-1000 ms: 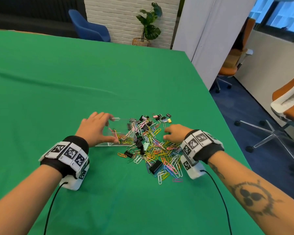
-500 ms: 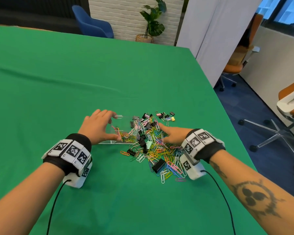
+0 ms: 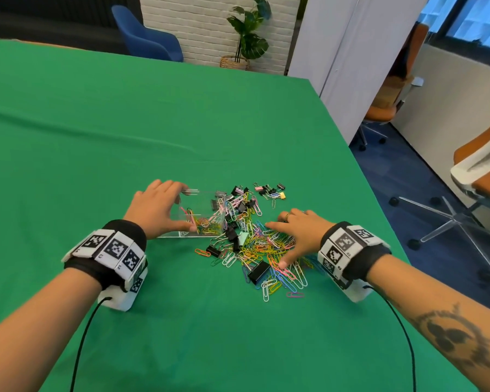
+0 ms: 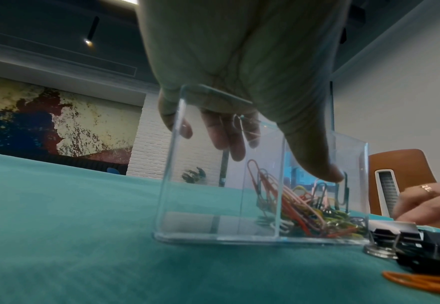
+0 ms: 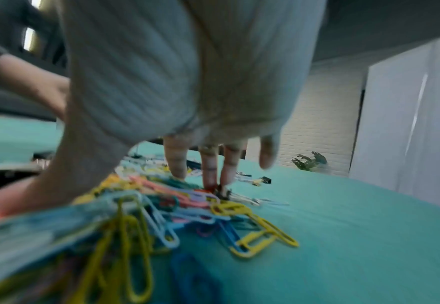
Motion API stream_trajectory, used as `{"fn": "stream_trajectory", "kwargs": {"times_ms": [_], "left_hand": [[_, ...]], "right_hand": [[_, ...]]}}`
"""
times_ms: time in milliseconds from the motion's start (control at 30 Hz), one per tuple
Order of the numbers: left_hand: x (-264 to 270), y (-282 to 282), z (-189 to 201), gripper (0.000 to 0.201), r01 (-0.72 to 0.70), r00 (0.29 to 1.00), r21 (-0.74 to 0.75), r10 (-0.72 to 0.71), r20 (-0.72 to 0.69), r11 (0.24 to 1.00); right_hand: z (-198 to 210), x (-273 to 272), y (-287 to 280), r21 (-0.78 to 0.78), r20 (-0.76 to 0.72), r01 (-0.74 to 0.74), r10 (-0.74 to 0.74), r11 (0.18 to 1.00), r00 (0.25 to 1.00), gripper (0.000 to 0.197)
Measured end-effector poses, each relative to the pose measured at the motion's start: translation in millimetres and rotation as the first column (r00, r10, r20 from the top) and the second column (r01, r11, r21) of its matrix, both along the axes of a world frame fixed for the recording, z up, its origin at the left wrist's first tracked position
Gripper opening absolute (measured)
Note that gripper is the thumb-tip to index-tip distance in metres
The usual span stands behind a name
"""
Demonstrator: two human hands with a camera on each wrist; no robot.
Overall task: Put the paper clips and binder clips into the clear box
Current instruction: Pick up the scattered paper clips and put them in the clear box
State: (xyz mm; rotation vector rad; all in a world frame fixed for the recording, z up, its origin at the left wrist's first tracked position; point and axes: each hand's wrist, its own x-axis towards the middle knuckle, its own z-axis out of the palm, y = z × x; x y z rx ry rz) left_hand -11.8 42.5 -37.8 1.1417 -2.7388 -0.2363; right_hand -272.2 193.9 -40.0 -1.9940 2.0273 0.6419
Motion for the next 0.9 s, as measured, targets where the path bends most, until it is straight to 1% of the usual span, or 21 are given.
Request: {"fn": "stream_trajectory", "kwargs": {"times_ms": [100, 233, 267, 300, 400, 433, 467, 567, 667, 833, 900], "left_hand": [[0, -1, 0, 0.078, -0.003, 1.0, 0.006, 0.003, 0.006, 1.0], [0, 0, 0, 0.078, -0.003, 1.0, 0.004, 0.003, 0.002, 1.0], [-1, 0, 0, 0.078, -0.002, 1.0, 0.003, 0.002, 0.002, 1.0], [-1, 0, -1, 0.078, -0.003, 1.0, 0.004, 0.003, 0.001, 1.0], [-1, 0, 0, 0.078, -0.002, 1.0, 0.002, 0.002, 0.009, 1.0], [-1, -1, -1, 0.079, 0.0, 1.0, 0.003, 0.0, 0.009, 1.0], [0, -1, -1, 0.079, 0.002, 1.0, 0.006, -0.002, 0.007, 1.0], [1, -1, -1, 0.078, 0.001, 1.0, 0.015, -0.001, 0.002, 1.0], [0, -1, -1, 0.077, -0.003, 1.0, 0.013, 0.003, 0.001, 1.0], [0, 0, 0, 0.079, -0.003, 1.0, 0.015, 0.003, 0.007, 1.0], [0, 0, 0, 0.079, -0.003, 1.0, 0.017, 0.003, 0.012, 1.0]], "right_hand": [[-2, 3, -4, -0.094, -0.011, -0.063, 0.062, 0.994, 0.998, 0.08], [-4, 10, -9, -0.094, 0.029, -0.067, 0.07, 0.993, 0.997, 0.064], [-4, 10, -8, -0.09, 0.043, -0.059, 0.063, 0.994, 0.997, 0.065], [-4, 10, -7, -0.076, 0.056, -0.051, 0.056, 0.996, 0.997, 0.07], [-3, 10, -3, -0.002, 0.064, -0.056, 0.056, 0.998, 0.996, 0.093], [-3, 11, -3, 0.014, 0.075, -0.043, 0.042, 0.999, 0.996, 0.095], [-3, 11, -4, 0.021, 0.098, -0.019, 0.017, 1.0, 0.995, 0.093], [-1, 12, -6, 0.026, 0.166, 0.034, -0.037, 0.999, 0.985, 0.076], [1, 15, -5, 0.019, 0.193, 0.041, -0.044, 0.999, 0.98, 0.058], [-3, 16, -1, -0.027, 0.23, 0.125, -0.115, 0.992, 0.966, 0.036], [-3, 13, -1, -0.046, 0.262, 0.167, -0.149, 0.985, 0.953, 0.03]]}}
